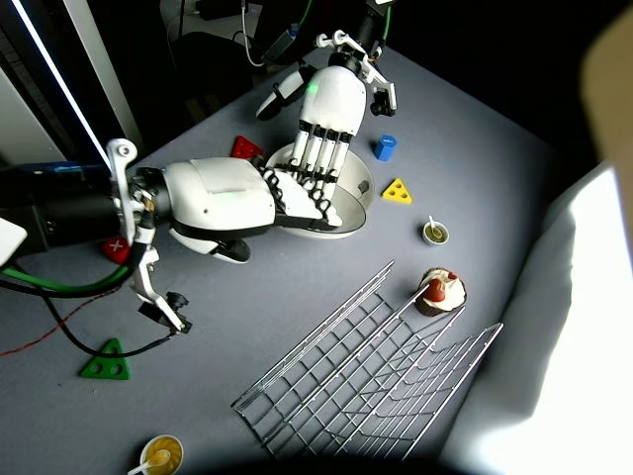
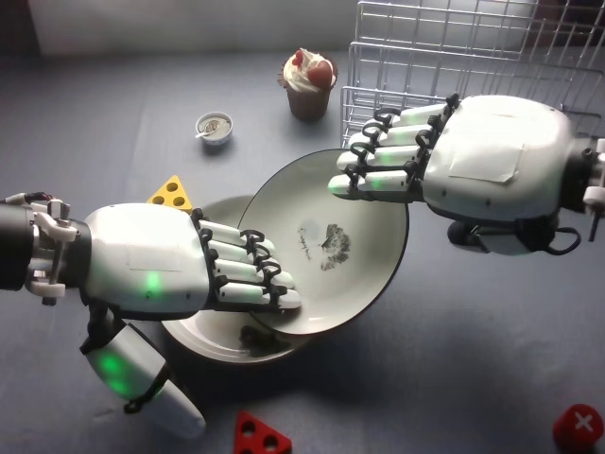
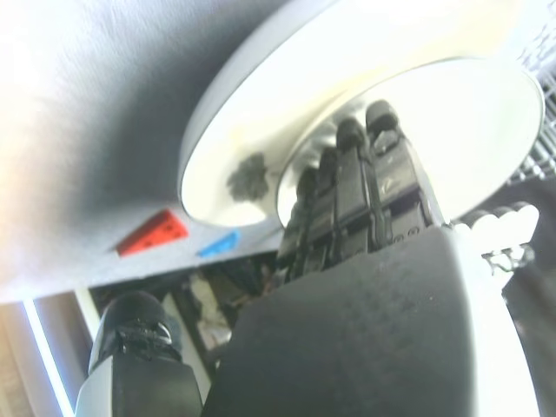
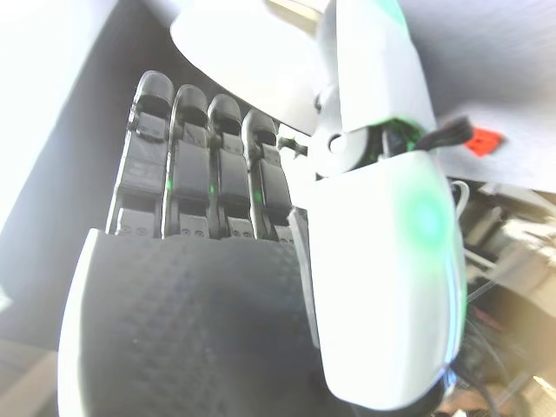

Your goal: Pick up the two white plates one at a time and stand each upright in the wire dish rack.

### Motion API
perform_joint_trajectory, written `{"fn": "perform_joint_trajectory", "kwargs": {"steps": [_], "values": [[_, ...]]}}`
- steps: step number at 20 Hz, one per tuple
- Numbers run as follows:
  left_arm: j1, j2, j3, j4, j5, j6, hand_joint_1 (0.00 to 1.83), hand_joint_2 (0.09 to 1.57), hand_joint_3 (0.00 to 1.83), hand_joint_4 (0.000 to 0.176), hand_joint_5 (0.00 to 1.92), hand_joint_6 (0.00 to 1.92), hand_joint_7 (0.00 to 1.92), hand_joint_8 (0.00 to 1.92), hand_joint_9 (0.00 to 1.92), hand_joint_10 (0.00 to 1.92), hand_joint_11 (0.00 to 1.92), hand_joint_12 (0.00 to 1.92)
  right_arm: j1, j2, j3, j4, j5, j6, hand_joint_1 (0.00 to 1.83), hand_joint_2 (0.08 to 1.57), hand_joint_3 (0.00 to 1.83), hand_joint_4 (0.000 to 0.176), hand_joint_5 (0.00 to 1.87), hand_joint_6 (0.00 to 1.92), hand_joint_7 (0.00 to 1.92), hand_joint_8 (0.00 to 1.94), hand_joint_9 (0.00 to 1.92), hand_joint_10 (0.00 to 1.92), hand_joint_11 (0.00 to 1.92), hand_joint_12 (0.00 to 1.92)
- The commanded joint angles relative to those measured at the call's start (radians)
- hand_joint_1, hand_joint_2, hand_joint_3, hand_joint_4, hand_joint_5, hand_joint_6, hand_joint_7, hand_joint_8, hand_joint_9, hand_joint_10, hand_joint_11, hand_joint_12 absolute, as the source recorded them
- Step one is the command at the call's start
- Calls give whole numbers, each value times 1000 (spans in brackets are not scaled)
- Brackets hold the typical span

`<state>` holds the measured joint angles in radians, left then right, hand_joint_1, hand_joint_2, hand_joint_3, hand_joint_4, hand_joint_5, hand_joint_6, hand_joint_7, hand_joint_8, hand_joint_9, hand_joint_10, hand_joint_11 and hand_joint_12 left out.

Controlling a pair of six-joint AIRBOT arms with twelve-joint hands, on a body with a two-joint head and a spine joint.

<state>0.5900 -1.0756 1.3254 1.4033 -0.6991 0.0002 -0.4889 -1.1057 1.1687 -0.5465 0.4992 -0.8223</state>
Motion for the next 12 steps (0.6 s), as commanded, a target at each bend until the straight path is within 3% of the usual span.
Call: {"fn": "perform_joint_trajectory", "kwargs": {"steps": [1, 5, 12], "values": [[4, -11, -3, -6, -28, 0, 0, 922, 0, 0, 123, 7, 146, 4, 138, 5, 134, 15, 3, -5, -1, 18, 101, -6, 1391, 986, 3, 0, 271, 2, 225, 4, 199, 1, 266, 34], [8, -11, 0, -7, -28, 0, 0, 916, 0, 0, 128, 5, 164, 6, 148, 5, 139, 15, -8, -41, 5, 85, 103, -82, 1415, 975, 0, 0, 273, 6, 222, 4, 207, 6, 265, 33], [13, -11, 9, -9, -28, 0, 0, 911, 0, 0, 124, 4, 164, 5, 158, 6, 152, 18, -8, -85, 5, 131, 112, -88, 1359, 1026, 7, 0, 256, 0, 283, 5, 284, 9, 318, 51]]}}
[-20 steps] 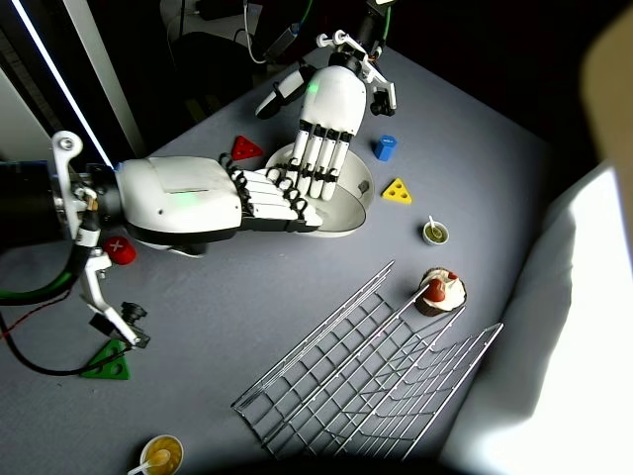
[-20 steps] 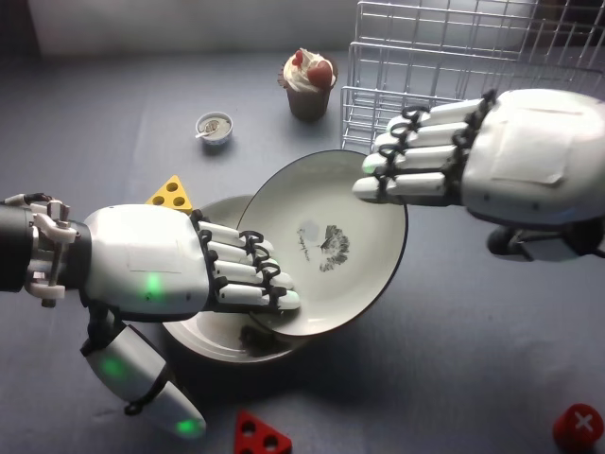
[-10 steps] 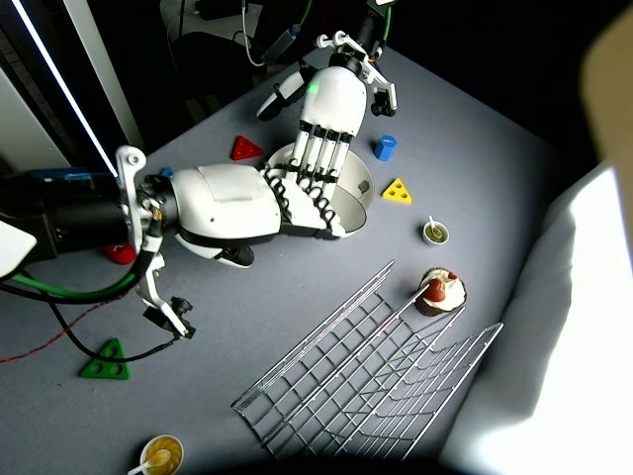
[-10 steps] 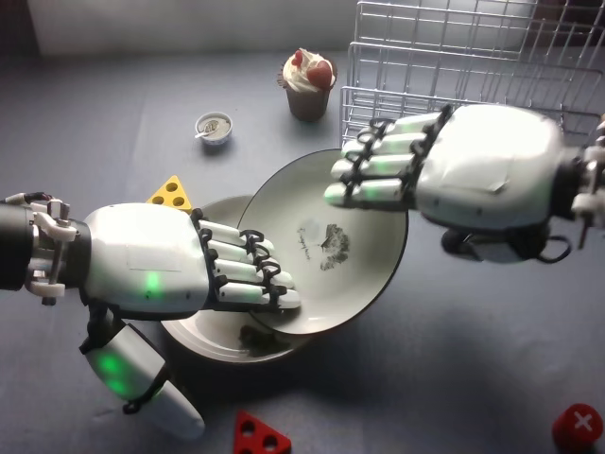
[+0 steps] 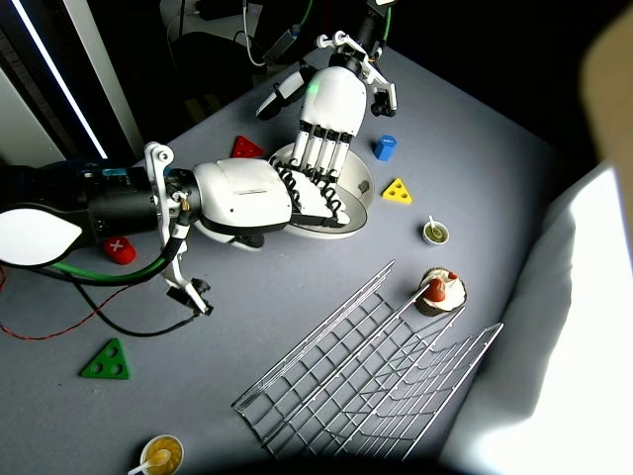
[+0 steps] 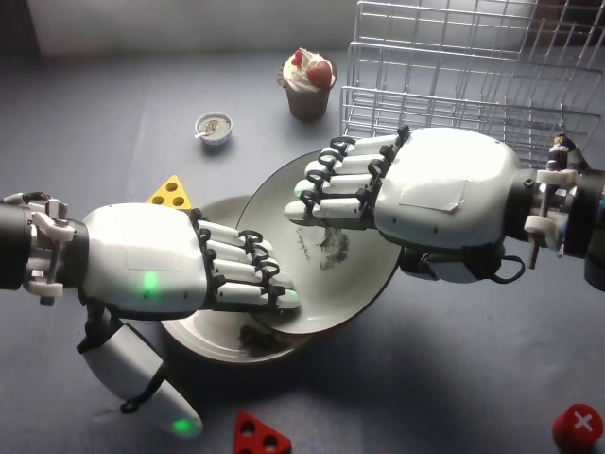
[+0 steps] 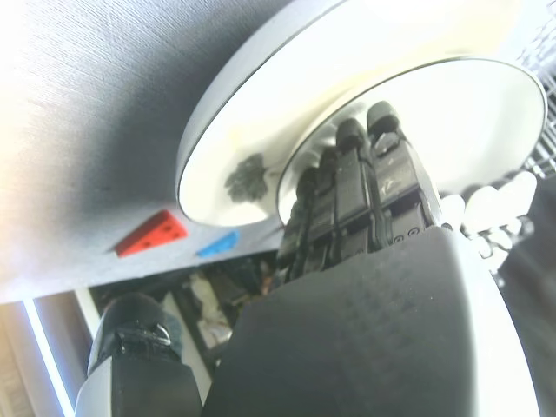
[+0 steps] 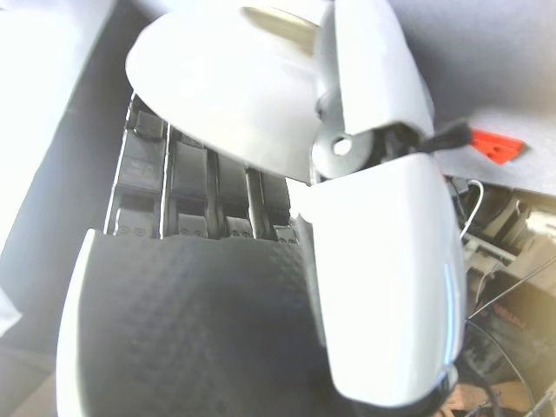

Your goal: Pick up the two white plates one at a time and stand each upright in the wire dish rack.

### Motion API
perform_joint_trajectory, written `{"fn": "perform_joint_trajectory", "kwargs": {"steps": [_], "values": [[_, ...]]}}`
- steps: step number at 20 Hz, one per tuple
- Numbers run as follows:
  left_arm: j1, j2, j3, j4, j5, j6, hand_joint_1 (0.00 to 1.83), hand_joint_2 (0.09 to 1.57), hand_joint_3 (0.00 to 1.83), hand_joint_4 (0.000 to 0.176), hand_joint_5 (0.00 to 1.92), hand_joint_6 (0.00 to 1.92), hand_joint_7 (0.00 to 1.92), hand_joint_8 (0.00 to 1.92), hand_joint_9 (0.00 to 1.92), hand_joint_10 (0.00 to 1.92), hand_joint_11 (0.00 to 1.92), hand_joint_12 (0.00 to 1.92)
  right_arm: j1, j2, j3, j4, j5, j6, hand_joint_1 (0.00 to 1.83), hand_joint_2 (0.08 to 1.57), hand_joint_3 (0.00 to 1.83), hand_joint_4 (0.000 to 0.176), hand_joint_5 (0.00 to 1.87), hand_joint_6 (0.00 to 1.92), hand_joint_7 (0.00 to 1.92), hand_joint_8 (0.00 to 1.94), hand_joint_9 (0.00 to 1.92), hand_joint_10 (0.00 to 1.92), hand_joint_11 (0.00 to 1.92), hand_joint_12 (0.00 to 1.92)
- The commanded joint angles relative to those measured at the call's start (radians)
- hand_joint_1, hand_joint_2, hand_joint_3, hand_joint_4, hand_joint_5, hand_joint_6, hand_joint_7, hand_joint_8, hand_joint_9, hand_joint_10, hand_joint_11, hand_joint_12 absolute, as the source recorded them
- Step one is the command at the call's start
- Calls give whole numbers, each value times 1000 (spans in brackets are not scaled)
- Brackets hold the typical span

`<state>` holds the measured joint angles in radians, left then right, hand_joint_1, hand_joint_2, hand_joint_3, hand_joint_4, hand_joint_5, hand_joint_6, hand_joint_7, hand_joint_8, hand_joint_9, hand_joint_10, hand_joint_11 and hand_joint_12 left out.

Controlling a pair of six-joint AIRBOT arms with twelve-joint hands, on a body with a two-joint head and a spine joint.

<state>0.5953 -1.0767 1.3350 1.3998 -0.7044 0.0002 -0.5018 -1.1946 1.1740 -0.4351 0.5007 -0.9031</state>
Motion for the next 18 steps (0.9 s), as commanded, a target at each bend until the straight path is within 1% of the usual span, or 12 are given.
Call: {"fn": "perform_joint_trajectory", "kwargs": {"steps": [1, 6, 7, 8, 9, 10, 11, 12, 14, 15, 16, 18], "values": [[9, -10, -1, -5, -23, 0, 0, 902, 0, 0, 138, 8, 179, 10, 175, 11, 168, 25, 3, 1, -1, 21, 112, -7, 1355, 1045, 5, 0, 335, 8, 310, 4, 295, 5, 345, 62], [9, -10, -2, -5, -22, 0, 0, 908, 0, 0, 128, 8, 176, 11, 174, 10, 165, 21, -4, -4, 0, 21, 116, -7, 1452, 1072, 2, 0, 727, 12, 718, 10, 709, 16, 702, 209], [10, -10, -2, -5, -22, 0, 0, 906, 0, 0, 125, 6, 174, 9, 173, 9, 161, 18, -5, -8, 0, 20, 116, -7, 1755, 1002, 45, 0, 837, 13, 820, 10, 831, 19, 787, 1109], [10, -10, -1, -5, -22, 0, 0, 898, 0, 0, 119, 3, 168, 6, 171, 7, 164, 19, -8, -12, 1, 20, 117, -7, 1644, 1067, 0, 0, 936, 16, 882, 726, 873, 870, 899, 1380], [10, -10, -1, -5, -22, 0, 0, 900, 0, 0, 120, 3, 172, 7, 176, 8, 166, 20, -12, -19, 3, 20, 118, -7, 1521, 1090, 0, 0, 903, 882, 948, 796, 919, 965, 949, 1387], [11, -10, -1, -5, -22, 0, 0, 904, 0, 0, 119, 2, 164, 3, 168, 4, 160, 17, -16, -25, 8, 20, 118, -7, 1500, 1070, 0, 0, 937, 1006, 1032, 694, 1000, 866, 1007, 1309], [11, -10, -1, -6, -22, 0, 0, 905, 0, 0, 121, 3, 164, 2, 173, 6, 160, 17, -21, -29, 15, 20, 118, -7, 1497, 1052, 1, 0, 983, 983, 1078, 616, 1030, 814, 1044, 1247], [12, -10, -1, -6, -22, 0, 0, 902, 0, 0, 123, 3, 165, 3, 179, 8, 172, 21, -22, -30, 19, 20, 118, -7, 1409, 1059, 0, 0, 1042, 953, 1085, 672, 1046, 899, 1130, 796], [12, -10, -1, -9, -22, 0, 0, 909, 1, 0, 130, 6, 174, 6, 191, 11, 184, 25, -22, -30, 21, 20, 118, -7, 1388, 1070, 0, 0, 1037, 988, 1047, 732, 1051, 930, 1281, 423], [12, -9, -1, -13, -24, 0, 0, 902, 0, 0, 121, 1, 171, 4, 183, 7, 175, 21, -22, -30, 22, 20, 118, -7, 1475, 1045, 0, 0, 1028, 955, 1074, 614, 1071, 777, 1137, 1004], [11, -6, 0, -28, -29, 0, 0, 909, 2, 0, 118, 0, 166, 1, 176, 3, 170, 18, -22, -30, 21, 19, 118, -7, 1494, 1033, 0, 0, 1036, 926, 1107, 539, 1102, 706, 1111, 1123], [-2, 4, 3, -60, -37, 0, 0, 908, 1, 0, 112, 2, 153, 2, 166, 3, 166, 16, -22, -26, 9, 10, 118, -7, 1498, 1030, 0, 0, 1029, 929, 1123, 506, 1106, 697, 1107, 1151]]}}
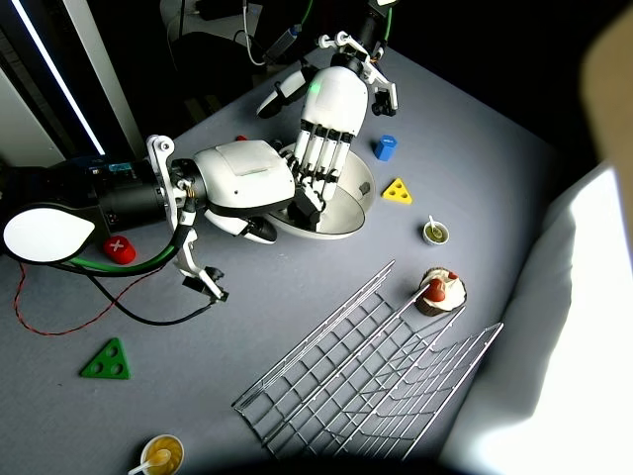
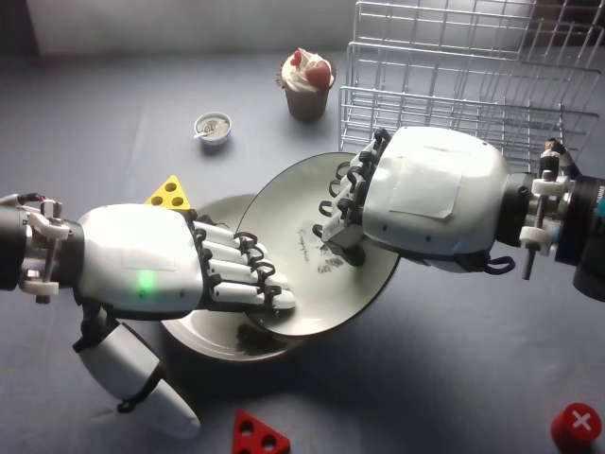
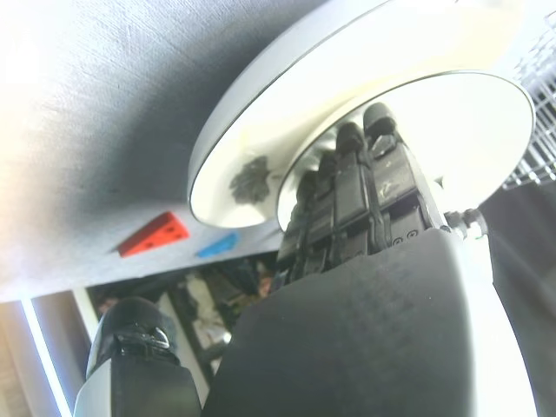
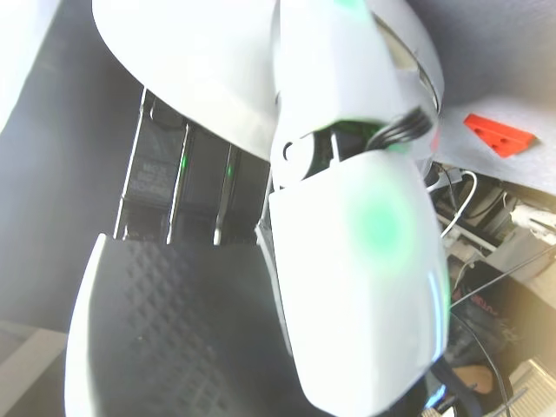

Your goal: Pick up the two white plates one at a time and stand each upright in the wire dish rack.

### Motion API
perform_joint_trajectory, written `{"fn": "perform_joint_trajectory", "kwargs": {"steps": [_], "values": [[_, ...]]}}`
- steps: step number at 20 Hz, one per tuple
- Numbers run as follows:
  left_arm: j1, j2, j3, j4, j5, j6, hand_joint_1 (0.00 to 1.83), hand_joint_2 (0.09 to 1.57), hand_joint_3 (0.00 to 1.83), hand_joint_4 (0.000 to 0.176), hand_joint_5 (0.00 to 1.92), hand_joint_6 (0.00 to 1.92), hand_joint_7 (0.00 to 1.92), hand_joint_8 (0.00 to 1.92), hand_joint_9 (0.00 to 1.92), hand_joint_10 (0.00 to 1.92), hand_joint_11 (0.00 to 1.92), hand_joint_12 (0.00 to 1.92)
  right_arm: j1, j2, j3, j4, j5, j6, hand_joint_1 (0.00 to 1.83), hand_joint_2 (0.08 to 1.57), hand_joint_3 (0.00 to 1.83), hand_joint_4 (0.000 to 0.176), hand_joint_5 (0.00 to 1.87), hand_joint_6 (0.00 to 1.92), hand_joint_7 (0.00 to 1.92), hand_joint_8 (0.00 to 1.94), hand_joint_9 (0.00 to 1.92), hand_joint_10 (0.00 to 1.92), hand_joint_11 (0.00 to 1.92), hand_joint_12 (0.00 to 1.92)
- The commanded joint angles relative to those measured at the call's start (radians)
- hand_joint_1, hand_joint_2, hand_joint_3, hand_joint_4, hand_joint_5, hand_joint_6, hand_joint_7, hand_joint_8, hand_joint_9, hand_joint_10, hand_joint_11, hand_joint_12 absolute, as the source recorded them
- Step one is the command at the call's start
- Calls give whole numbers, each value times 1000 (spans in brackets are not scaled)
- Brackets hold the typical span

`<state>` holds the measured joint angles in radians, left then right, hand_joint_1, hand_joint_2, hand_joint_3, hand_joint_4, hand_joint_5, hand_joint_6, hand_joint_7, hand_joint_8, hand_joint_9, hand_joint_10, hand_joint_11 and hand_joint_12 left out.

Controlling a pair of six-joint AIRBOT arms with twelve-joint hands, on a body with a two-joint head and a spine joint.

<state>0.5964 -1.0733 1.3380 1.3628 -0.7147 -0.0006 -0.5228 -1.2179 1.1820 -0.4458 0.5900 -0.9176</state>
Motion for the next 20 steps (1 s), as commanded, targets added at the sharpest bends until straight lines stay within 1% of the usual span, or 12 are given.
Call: {"fn": "perform_joint_trajectory", "kwargs": {"steps": [1, 4, 6, 7, 9, 11, 13, 15, 17, 18, 19, 20], "values": [[-12, 5, 3, -34, -31, 1, 0, 909, 1, 0, 111, 2, 153, 2, 167, 3, 168, 17, 13, 11, -13, 12, 29, 8, 1498, 1030, 0, 0, 1018, 942, 1119, 510, 1115, 685, 1113, 1143], [-50, 20, 9, -69, -46, 1, 0, 915, 3, 0, 116, 3, 147, 0, 156, 0, 159, 12, 59, 55, -59, 10, 29, 8, 1496, 1045, 0, 0, 975, 961, 1106, 531, 1080, 757, 1076, 1215], [-77, 34, 12, -99, -61, 1, 0, 909, 0, 0, 124, 5, 162, 5, 176, 7, 177, 19, 78, 72, -77, 34, 29, 10, 1494, 1056, 2, 0, 951, 993, 1065, 604, 1045, 813, 1055, 1251], [-94, 42, 15, -115, -72, 1, 0, 910, 1, 0, 127, 5, 163, 5, 175, 6, 177, 18, 90, 82, -86, 46, 29, 24, 1498, 1038, 0, 0, 991, 960, 1128, 505, 1093, 732, 1087, 1197], [-126, 60, 20, -128, -88, 1, 0, 915, 2, 0, 105, 0, 143, 0, 149, 0, 150, 6, 121, 106, -101, 68, 29, 95, 1498, 1034, 0, 0, 997, 964, 1132, 496, 1102, 709, 1102, 1163], [-150, 77, 23, -129, -97, 1, 0, 908, 0, 0, 122, 7, 173, 12, 184, 14, 175, 16, 151, 127, -109, 72, 23, 170, 1500, 1027, 0, 0, 1018, 925, 1152, 464, 1124, 673, 1109, 1154], [-156, 91, 24, -142, -108, 1, 0, 914, 2, 0, 117, 3, 166, 6, 176, 8, 174, 15, 178, 144, -120, 88, -3, 199, 1500, 1026, 1, 0, 1017, 928, 1154, 464, 1132, 657, 1107, 1156], [-156, 102, 24, -154, -115, 1, 0, 909, 0, 0, 108, 0, 146, 0, 157, 0, 164, 10, 203, 165, -129, 109, -21, 236, 1495, 1052, 0, 0, 967, 975, 1086, 559, 1065, 778, 1056, 1249], [-156, 110, 24, -155, -118, 1, 0, 910, 0, 0, 139, 12, 184, 16, 188, 13, 182, 17, 231, 184, -125, 109, -37, 357, 1493, 1060, 1, 0, 944, 1007, 1052, 623, 1040, 821, 1042, 1273], [-156, 114, 24, -155, -118, 1, 0, 907, 0, 0, 144, 13, 196, 19, 202, 17, 189, 20, 251, 190, -118, 109, -57, 434, 1494, 1060, 0, 0, 947, 1005, 1057, 619, 1033, 830, 1040, 1273], [-156, 118, 25, -155, -118, 1, 0, 905, 0, 0, 134, 8, 184, 12, 193, 12, 181, 16, 266, 194, -111, 109, -76, 480, 1494, 1056, 0, 0, 952, 995, 1074, 595, 1046, 807, 1048, 1259], [-156, 124, 27, -155, -120, 1, 0, 907, 0, 0, 121, 1, 167, 3, 178, 4, 171, 11, 287, 198, -97, 109, -101, 563, 1494, 1057, 1, 0, 951, 998, 1064, 610, 1042, 812, 1045, 1263]]}}
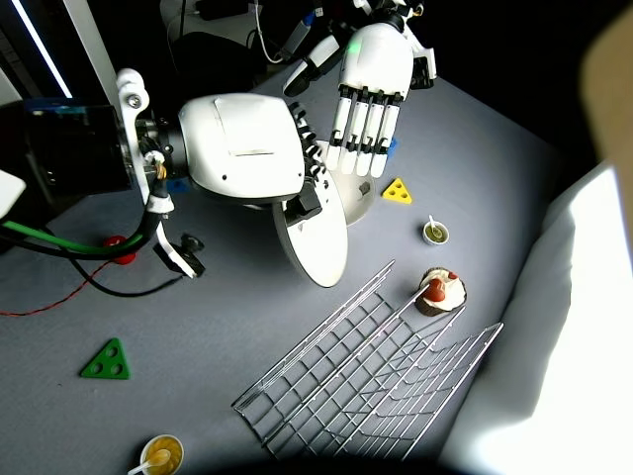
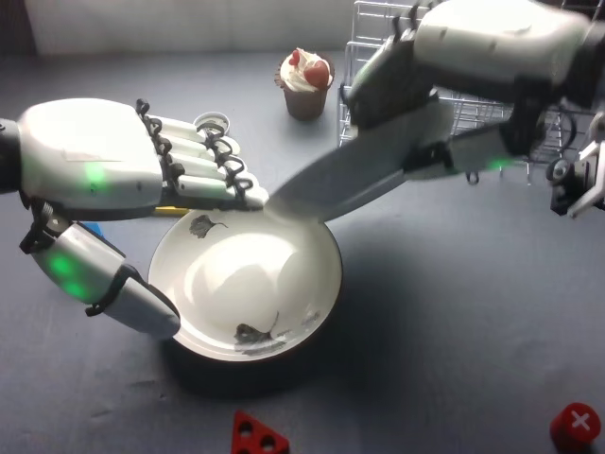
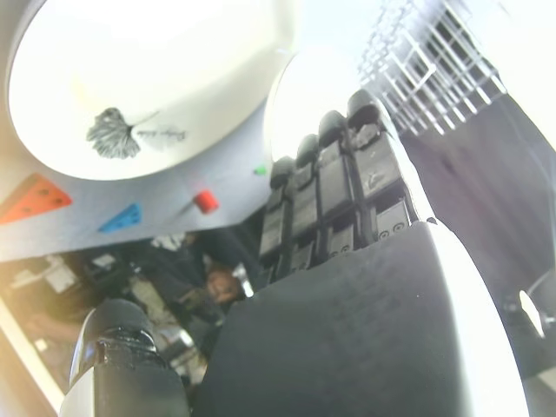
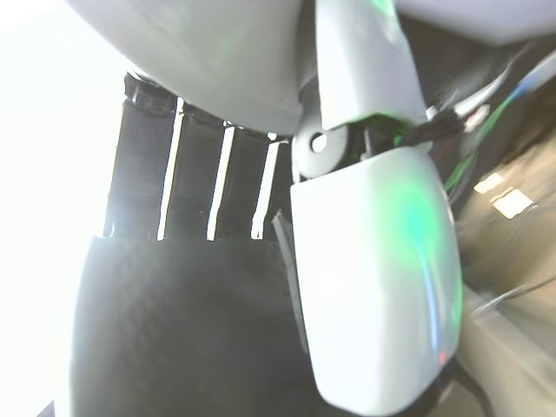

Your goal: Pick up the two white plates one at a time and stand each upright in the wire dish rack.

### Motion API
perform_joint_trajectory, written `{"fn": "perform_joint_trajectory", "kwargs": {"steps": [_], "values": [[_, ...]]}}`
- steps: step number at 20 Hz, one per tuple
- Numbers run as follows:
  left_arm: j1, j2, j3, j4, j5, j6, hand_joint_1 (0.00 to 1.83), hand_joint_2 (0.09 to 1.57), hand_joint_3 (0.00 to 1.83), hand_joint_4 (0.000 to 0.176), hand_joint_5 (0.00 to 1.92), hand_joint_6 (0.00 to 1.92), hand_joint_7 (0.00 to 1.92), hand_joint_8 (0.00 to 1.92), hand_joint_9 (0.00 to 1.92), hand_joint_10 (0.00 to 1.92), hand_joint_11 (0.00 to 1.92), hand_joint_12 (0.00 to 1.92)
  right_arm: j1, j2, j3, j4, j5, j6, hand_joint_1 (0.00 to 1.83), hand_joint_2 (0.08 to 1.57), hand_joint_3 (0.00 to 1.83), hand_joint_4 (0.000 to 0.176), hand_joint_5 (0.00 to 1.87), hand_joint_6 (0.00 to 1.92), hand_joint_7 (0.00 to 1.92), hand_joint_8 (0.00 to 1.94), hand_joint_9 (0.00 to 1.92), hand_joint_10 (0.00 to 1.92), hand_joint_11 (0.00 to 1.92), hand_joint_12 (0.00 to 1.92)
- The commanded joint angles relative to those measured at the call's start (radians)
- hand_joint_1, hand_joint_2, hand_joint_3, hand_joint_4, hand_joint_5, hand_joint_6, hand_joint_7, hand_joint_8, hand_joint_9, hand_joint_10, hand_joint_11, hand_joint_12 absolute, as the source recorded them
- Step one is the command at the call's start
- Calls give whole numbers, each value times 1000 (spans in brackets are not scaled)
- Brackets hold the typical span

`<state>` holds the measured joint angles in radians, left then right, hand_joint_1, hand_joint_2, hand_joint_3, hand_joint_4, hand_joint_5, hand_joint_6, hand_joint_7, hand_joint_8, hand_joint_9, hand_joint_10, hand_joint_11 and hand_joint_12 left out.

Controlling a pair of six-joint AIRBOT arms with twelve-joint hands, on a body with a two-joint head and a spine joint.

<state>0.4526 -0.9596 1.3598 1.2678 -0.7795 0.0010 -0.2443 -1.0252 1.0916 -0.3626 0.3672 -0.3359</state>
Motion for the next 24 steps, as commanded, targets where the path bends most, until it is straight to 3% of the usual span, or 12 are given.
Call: {"fn": "perform_joint_trajectory", "kwargs": {"steps": [1, 5, 6, 9, 17, 24], "values": [[-12, 15, 10, -60, -57, -1, 0, 913, 1, 0, 112, 0, 151, 0, 169, 0, 170, 10, 25, 10, 4, 26, 107, 35, 1494, 1059, 1, 0, 946, 1009, 1072, 592, 1035, 824, 1040, 1271], [-11, 25, 43, -60, -74, -1, 0, 909, 0, 0, 125, 7, 171, 9, 182, 6, 176, 12, 98, 31, 29, 6, 53, 179, 1494, 1060, 1, 0, 946, 1020, 1068, 600, 1030, 821, 1032, 1276], [-11, 26, 49, -61, -74, -1, 0, 917, 3, 0, 117, 2, 159, 2, 173, 1, 169, 9, 115, 36, 30, 6, 50, 200, 1497, 1044, 0, 0, 982, 991, 1120, 525, 1072, 750, 1061, 1227], [2, 32, 51, -83, -83, -1, 0, 918, 3, 0, 110, 0, 148, 0, 161, 0, 158, 3, 165, 48, 27, 11, 37, 226, 1494, 1057, 0, 0, 948, 1008, 1090, 563, 1043, 806, 1037, 1273], [2, 43, 65, -125, -73, -1, 0, 910, 0, 0, 128, 5, 174, 7, 181, 7, 177, 11, 255, 62, 67, 232, -112, 226, 1494, 1061, 0, 0, 935, 1026, 1069, 602, 1041, 814, 1032, 1286], [13, 98, 63, -122, -88, -1, 0, 914, 1, 0, 121, 6, 159, 4, 159, 2, 162, 9, 312, 67, 138, 334, -165, 226, 1494, 1058, 0, 0, 946, 1018, 1072, 587, 1048, 797, 1038, 1271]]}}
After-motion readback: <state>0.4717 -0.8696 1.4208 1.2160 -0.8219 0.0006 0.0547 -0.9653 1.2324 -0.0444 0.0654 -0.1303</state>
